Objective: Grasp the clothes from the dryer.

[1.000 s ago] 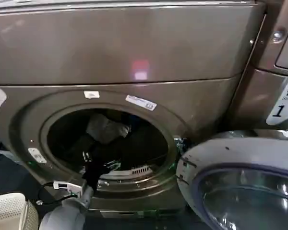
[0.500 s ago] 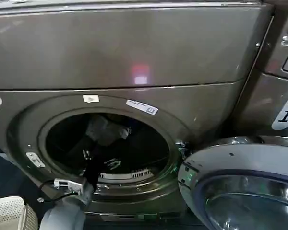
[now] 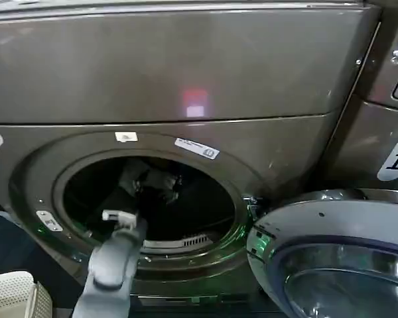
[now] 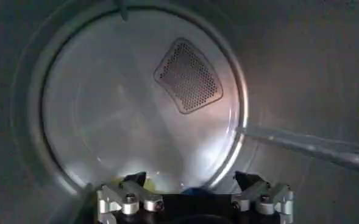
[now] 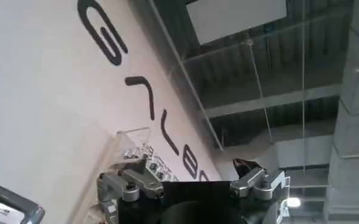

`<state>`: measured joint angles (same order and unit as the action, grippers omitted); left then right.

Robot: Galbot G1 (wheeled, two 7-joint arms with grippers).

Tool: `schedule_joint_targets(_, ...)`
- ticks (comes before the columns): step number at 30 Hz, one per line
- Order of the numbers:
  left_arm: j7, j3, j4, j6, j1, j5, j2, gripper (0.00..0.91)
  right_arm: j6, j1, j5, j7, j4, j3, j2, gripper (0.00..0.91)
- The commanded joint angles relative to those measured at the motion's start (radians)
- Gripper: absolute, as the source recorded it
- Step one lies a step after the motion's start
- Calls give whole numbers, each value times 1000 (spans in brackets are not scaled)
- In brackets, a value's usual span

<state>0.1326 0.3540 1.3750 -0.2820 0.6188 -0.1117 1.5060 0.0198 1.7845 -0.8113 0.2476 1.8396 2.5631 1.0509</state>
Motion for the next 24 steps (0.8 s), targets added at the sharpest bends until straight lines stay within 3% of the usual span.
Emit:
schedule_joint_targets(1, -12, -2, -416, 84, -283, -10, 32, 907, -1, -6, -1, 2, -2, -3, 1, 907)
schedule_joint_targets(11, 45, -5, -723, 159, -443, -64, 74, 907, -3, -8, -2, 7, -16, -4, -4, 907)
schedule_joint_targets(16, 215, -138, -821, 129, -574, -68, 46, 907, -3, -10, -2, 8, -18, -7, -10, 907)
schedule_joint_targets(24, 493, -330, -1002, 227, -701, -122, 21, 907, -5, -16, -2, 11, -23, -13, -10, 907)
